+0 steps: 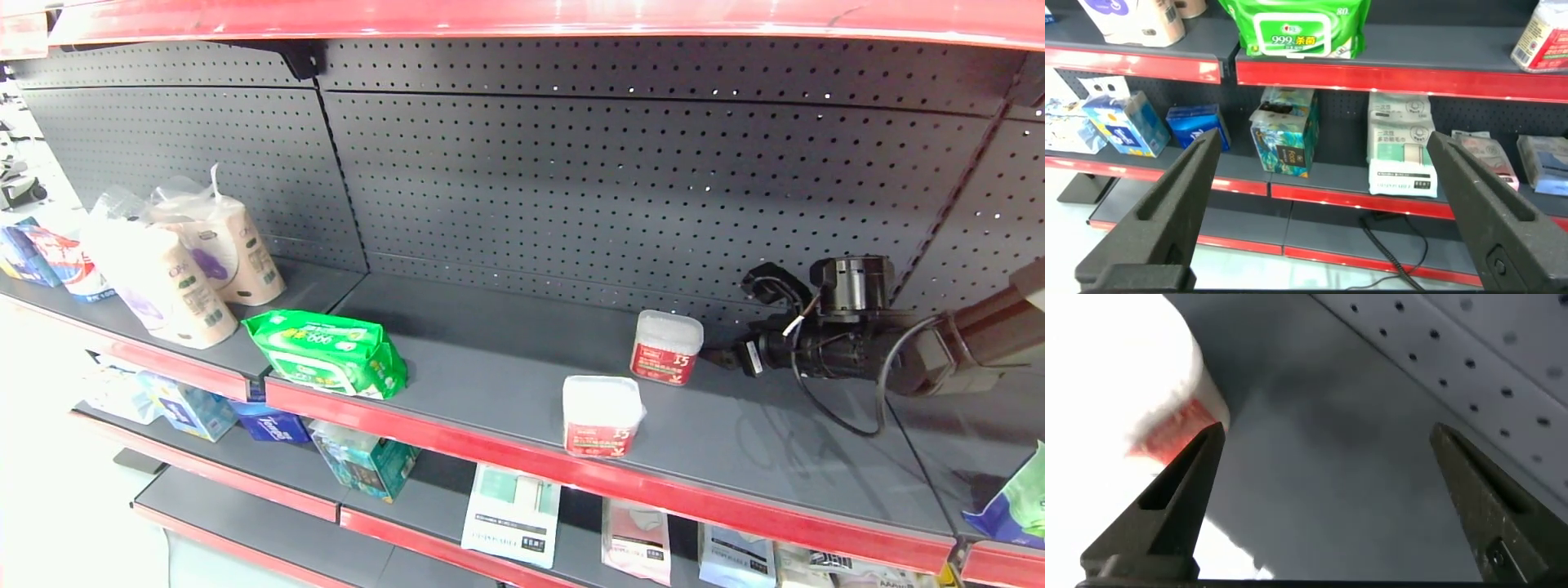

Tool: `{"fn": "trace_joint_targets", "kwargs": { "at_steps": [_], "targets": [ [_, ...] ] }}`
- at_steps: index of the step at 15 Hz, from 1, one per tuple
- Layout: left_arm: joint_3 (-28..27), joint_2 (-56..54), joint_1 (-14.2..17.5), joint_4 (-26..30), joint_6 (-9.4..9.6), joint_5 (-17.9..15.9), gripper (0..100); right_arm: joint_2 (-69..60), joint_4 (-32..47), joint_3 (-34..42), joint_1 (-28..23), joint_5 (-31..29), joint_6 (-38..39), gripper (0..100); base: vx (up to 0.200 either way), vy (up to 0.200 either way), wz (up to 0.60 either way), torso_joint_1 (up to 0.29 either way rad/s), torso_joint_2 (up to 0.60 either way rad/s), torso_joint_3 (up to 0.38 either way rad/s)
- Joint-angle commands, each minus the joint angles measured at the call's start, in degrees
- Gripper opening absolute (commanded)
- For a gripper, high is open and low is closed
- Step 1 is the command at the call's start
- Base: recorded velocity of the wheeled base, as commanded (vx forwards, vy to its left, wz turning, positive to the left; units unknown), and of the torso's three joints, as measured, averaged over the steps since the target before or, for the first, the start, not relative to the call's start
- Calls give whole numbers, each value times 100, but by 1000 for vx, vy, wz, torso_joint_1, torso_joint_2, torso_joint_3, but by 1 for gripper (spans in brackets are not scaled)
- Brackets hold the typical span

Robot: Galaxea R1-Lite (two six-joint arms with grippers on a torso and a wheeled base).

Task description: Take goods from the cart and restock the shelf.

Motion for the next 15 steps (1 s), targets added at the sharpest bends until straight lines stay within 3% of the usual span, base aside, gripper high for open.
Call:
{"fn": "trace_joint_targets", "kwargs": {
  "at_steps": [1,11,15],
  "targets": [
    [-1,8,1,-1,-1,-2,100,58,-1,-64,93,-5,1,100,0,0,0,0,0,0],
    [-1,8,1,-1,8,-2,100,58,-1,-73,216,-14,1,100,0,0,0,0,0,0],
    [8,8,1,-1,-10,-46,100,-601,-1,446,93,-207,335,100,0,0,0,0,0,0]
  ]
}}
